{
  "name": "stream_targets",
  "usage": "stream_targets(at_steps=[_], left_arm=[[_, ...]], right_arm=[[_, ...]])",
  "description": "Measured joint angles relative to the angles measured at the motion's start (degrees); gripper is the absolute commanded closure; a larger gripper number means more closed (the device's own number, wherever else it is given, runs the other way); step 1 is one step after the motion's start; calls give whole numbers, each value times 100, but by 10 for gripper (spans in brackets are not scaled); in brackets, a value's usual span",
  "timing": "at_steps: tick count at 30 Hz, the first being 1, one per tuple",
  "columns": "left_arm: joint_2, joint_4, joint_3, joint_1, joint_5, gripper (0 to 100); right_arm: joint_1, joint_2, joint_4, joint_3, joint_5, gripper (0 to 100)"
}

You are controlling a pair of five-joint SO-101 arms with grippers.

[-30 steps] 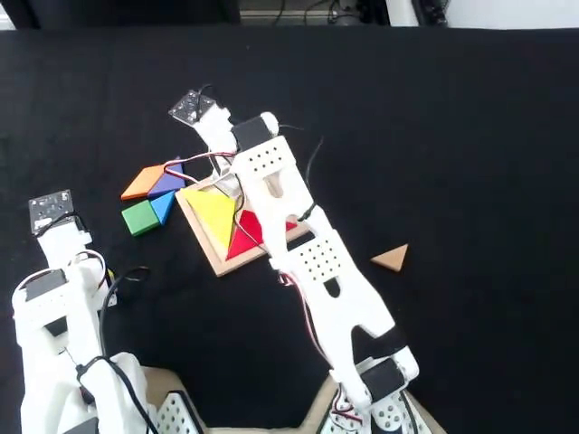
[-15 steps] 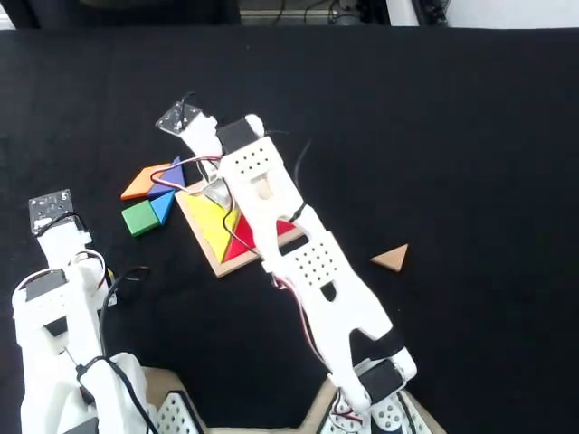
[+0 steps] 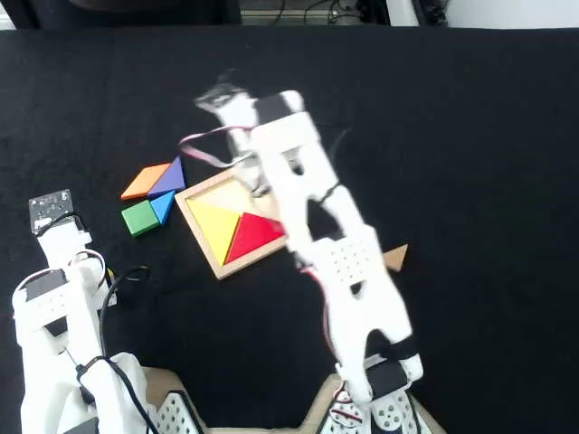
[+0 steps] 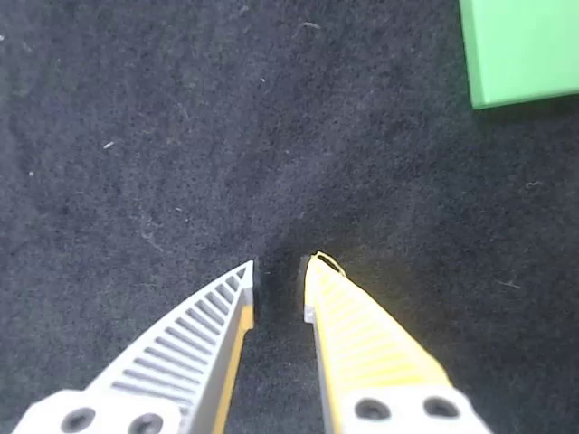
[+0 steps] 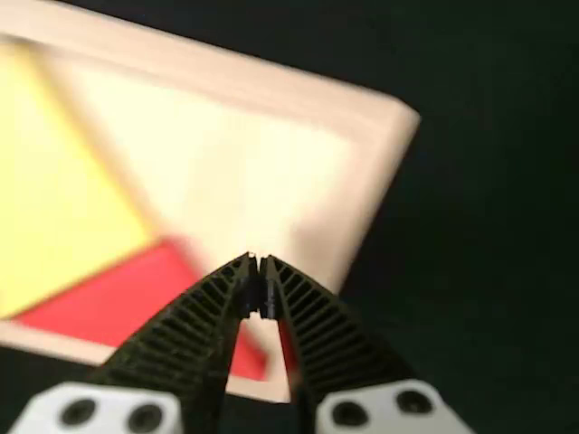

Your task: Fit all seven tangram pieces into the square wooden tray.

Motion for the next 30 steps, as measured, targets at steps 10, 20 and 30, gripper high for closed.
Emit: stream_targets(at_steps=[10,20,30], left_arm=[[0,0,0,70,0,894],[0,0,0,70,0,894],[0,0,0,70,0,894]], right_arm=[[422,-26,-343,624,202,988],[422,-211,158,1240,202,988],[404,-2462,-26,4123,211,988]])
